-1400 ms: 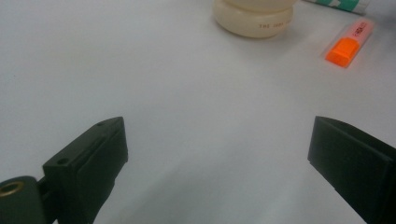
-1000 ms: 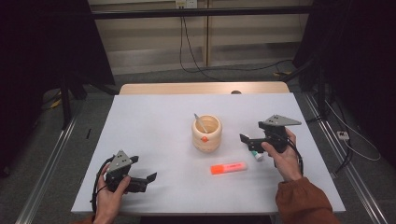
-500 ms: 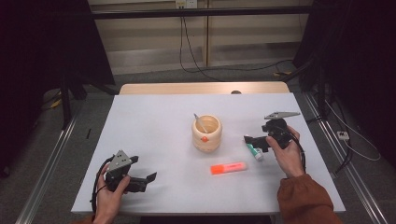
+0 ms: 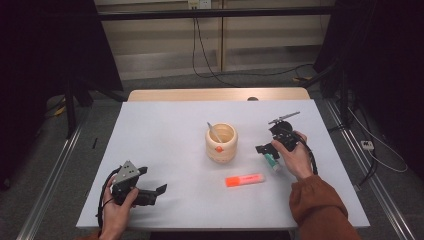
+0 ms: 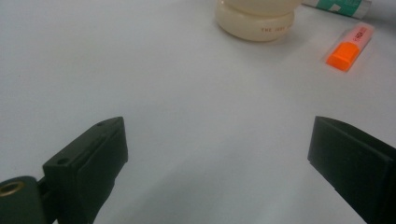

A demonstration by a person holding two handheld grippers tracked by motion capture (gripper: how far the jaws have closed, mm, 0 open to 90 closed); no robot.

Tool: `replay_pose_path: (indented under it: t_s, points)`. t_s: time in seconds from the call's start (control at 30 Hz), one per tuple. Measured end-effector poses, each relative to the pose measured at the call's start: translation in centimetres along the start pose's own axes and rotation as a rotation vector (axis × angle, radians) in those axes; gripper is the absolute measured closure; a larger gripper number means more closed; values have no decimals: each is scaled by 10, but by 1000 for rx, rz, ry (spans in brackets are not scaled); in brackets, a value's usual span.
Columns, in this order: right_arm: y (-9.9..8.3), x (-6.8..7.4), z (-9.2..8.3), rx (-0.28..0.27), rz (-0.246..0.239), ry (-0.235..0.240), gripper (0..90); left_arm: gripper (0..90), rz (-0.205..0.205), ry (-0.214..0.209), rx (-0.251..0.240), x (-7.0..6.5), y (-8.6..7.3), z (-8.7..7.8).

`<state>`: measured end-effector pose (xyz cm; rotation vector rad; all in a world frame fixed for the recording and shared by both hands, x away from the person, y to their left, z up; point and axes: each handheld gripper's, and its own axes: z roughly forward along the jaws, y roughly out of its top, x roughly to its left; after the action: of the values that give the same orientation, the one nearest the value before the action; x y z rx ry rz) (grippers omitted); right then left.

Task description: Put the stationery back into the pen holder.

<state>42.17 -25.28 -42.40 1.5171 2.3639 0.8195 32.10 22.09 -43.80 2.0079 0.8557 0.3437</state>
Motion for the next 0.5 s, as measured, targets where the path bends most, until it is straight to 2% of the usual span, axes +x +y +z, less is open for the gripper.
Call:
replay_pose_path:
  t_s: [0.1,0.17,0.2,0.3,0.33,0.37,0.4,0.5]
  points:
    - [0,0,2,9,-8,-10,159,47,4,1,2,0,0,0]
    - [-1,0,0,0,-20,8,160,47,2,5,0,-1,0,0]
    - [-1,0,-1,11,-18,3,174,47,-6,1,-1,-1,0,1]
    - [-2,0,1,37,-19,-1,198,47,4,-1,1,-1,0,2]
    - [-2,0,5,70,-20,-13,217,47,2,-4,-2,-1,0,2]
    - [-2,0,5,70,-20,-13,217,47,2,-4,-2,-1,0,2]
    - [-2,1,8,83,-24,-25,280,47,3,-7,0,-1,0,2]
    - [-2,3,10,82,-25,-29,287,47,5,-10,4,-1,0,2]
